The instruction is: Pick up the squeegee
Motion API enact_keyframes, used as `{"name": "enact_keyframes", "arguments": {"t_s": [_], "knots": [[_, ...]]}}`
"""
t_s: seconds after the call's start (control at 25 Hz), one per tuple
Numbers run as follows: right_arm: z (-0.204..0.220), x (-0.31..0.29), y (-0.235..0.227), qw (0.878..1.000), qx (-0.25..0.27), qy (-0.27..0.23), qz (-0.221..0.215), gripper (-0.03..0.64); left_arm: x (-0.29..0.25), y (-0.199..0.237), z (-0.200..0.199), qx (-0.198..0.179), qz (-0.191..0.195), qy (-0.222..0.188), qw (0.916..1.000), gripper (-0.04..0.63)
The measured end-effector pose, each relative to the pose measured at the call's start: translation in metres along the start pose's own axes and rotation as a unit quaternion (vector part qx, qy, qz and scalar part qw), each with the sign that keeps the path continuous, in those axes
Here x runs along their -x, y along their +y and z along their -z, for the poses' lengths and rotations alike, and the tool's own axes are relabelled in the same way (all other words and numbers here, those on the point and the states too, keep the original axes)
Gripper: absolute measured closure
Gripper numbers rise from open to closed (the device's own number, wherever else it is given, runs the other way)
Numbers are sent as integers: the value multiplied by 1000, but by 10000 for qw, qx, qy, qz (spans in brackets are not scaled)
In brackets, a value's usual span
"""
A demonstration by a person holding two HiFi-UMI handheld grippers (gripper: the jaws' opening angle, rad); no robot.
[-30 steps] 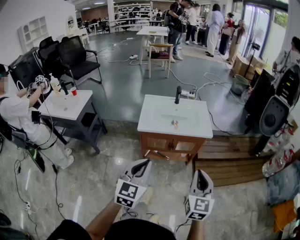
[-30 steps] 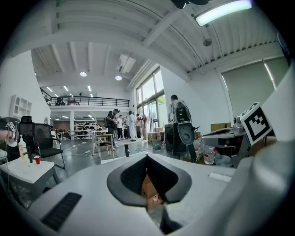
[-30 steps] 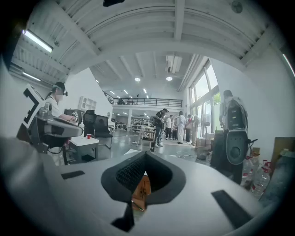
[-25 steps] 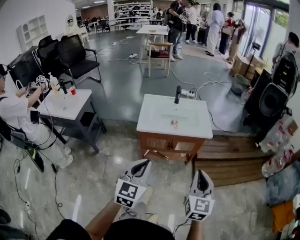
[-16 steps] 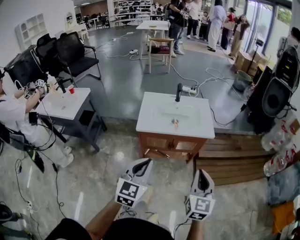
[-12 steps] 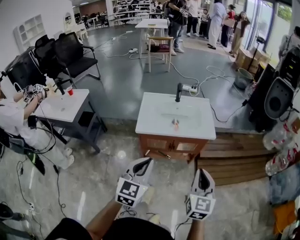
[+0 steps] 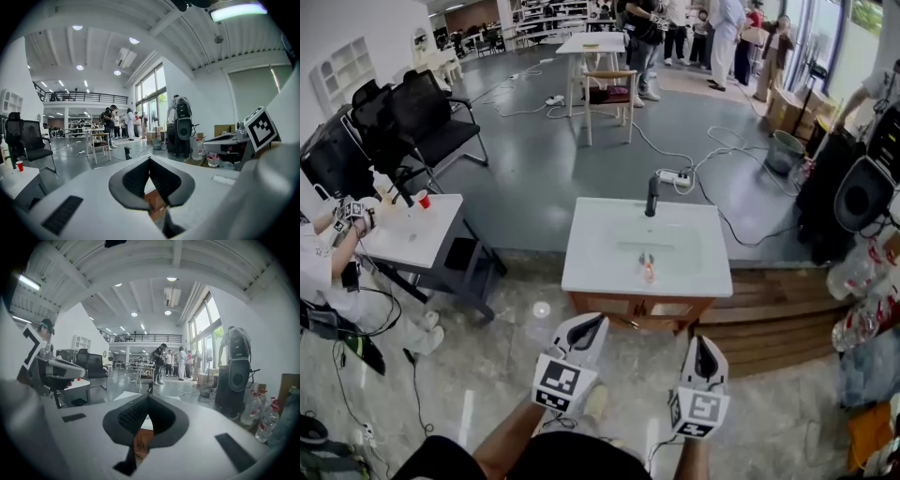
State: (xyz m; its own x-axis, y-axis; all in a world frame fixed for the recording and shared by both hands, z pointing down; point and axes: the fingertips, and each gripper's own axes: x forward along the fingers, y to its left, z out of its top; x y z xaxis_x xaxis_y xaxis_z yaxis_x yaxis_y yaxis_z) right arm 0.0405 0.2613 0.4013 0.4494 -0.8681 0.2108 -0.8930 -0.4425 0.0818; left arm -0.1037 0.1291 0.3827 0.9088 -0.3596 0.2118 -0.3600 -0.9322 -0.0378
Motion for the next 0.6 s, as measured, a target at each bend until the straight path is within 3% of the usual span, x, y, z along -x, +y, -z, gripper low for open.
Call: {"name": "enact_keyframes", "arguments": {"t_s": [0.6], "knots": [[-14, -113, 3, 9994, 26, 191, 302, 618, -93, 82, -5, 50, 292, -53, 9995, 594]]}}
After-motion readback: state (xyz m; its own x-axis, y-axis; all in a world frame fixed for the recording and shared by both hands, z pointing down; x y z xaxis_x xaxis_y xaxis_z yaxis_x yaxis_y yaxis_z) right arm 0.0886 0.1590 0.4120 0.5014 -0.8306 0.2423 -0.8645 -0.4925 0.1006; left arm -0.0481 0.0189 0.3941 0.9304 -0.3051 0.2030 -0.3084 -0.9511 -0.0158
